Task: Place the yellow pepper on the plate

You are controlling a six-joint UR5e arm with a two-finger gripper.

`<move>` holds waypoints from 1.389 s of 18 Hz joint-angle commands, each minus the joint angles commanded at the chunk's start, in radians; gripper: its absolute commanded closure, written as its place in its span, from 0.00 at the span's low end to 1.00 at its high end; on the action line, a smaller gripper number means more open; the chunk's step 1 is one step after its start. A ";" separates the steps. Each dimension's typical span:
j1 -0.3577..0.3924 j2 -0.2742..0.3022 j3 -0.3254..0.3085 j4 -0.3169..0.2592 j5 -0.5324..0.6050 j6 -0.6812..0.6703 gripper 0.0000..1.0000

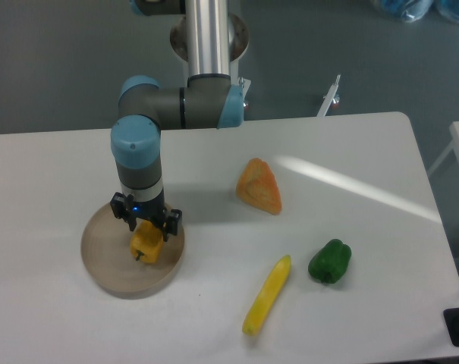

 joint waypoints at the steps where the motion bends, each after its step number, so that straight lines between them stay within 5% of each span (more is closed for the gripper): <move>1: 0.002 0.005 0.002 0.000 0.000 0.005 0.00; 6: 0.044 0.041 0.028 0.002 0.044 0.041 0.00; 15: 0.343 0.132 0.046 -0.008 0.063 0.447 0.00; 20: 0.461 0.108 0.093 -0.009 0.066 0.661 0.00; 25: 0.500 0.057 0.146 -0.009 0.068 0.843 0.00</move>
